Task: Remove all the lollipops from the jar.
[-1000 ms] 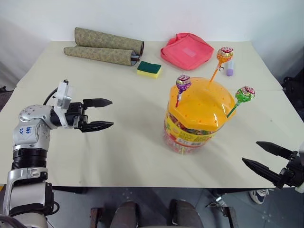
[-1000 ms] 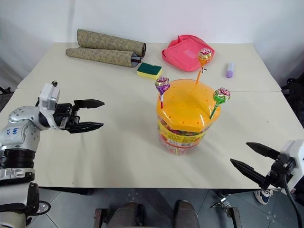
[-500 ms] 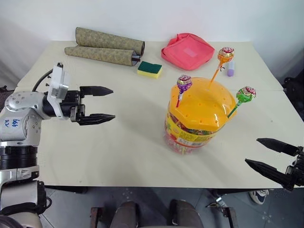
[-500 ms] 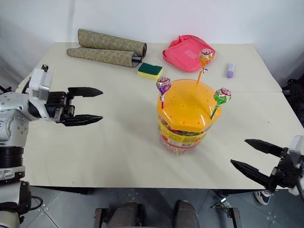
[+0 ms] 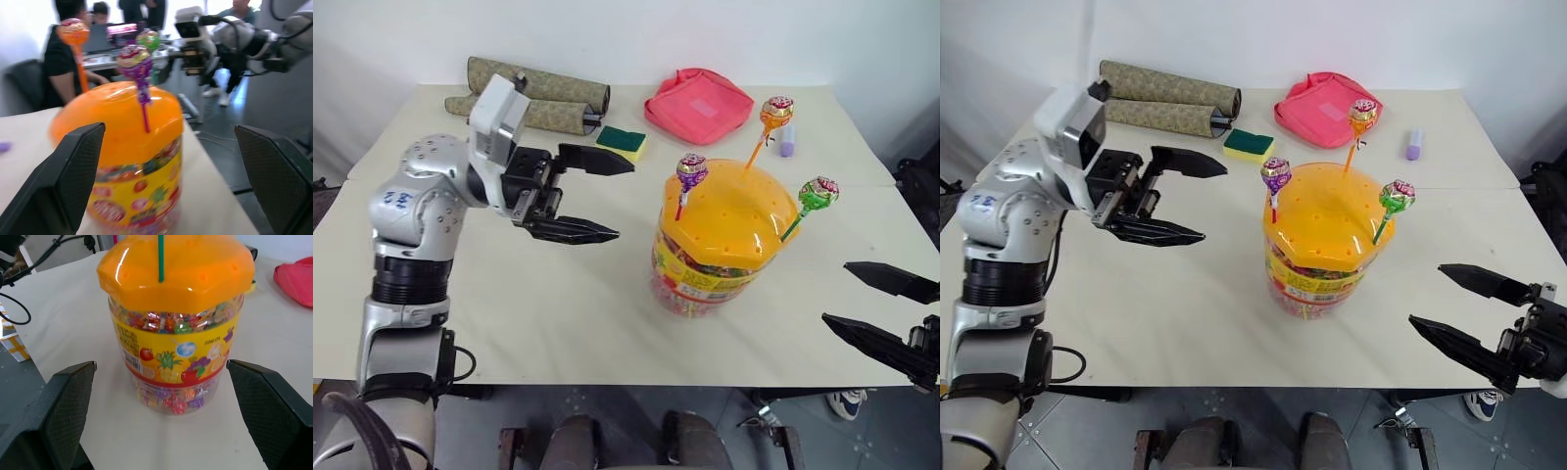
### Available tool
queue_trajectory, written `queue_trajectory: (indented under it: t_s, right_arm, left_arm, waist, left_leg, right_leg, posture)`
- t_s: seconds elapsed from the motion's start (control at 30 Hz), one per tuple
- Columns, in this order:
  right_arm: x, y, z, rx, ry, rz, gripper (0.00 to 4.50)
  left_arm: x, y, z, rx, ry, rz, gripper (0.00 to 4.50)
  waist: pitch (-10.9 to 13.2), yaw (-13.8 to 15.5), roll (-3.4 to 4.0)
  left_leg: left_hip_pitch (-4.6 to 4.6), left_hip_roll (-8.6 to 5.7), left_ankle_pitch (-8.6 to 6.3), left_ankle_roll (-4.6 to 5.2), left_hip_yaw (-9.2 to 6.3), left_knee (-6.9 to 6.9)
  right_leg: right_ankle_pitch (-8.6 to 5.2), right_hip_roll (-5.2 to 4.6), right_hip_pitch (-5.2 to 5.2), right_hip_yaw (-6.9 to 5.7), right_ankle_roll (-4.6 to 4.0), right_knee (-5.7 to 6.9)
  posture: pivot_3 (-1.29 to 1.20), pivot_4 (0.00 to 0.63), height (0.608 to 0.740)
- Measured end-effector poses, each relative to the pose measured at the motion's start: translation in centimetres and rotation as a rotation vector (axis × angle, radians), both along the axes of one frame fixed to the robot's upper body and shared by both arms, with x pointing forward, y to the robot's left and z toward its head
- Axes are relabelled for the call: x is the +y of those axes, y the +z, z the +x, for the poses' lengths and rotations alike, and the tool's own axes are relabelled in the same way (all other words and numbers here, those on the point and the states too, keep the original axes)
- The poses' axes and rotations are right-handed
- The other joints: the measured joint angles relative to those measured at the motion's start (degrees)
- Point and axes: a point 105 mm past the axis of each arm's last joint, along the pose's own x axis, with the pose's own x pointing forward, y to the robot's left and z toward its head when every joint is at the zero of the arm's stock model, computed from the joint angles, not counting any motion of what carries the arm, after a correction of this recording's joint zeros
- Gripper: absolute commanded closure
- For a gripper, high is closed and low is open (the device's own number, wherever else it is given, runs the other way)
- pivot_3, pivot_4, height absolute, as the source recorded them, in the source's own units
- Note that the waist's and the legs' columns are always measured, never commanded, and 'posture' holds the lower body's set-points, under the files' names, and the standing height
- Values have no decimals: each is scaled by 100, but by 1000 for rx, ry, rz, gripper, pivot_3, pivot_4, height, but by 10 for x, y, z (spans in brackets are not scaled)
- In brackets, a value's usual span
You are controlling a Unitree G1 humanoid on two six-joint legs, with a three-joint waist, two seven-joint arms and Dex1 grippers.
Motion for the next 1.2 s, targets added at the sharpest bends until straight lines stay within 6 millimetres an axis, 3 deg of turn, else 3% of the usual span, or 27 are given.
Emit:
queue_trajectory:
  t_s: [0.27,0.6,0.73,1.1,1.2]
  right_arm:
    - [6,4,-5,-35,-37,56,15]
    - [11,30,-23,-133,-52,56,15]
    - [9,30,-26,-125,-69,48,0]
    - [6,29,-29,-137,-92,52,0]
    - [5,28,-30,-136,-101,56,0]
  left_arm:
    - [-36,5,10,10,-135,-75,0]
    - [-53,-9,20,74,-141,-17,0]
    - [-60,-8,20,87,-149,-35,885]
    - [-62,-4,18,115,-176,-36,4437]
    - [-61,4,17,116,-186,-58,4437]
  waist:
    - [2,6,-3]
    - [5,8,-9]
    - [7,15,-11]
    - [7,6,-12]
    - [7,9,-12]
  left_leg:
    - [-12,-1,-9,12,0,22]
    - [-15,-1,-11,15,-3,23]
    - [-19,-1,-13,19,-3,25]
    - [-20,-1,-13,19,-3,26]
    - [-24,-1,-13,20,-6,27]
  right_leg:
    - [3,-1,-2,1,5,-1]
    - [4,-1,-3,1,7,-3]
    - [4,-1,-3,1,8,-7]
    - [5,-1,-5,2,9,-6]
    - [5,-1,-6,0,10,-7]
  posture:
    - [0,150,740]
    - [0,150,740]
    - [0,150,740]
    - [0,150,740]
    - [0,150,740]
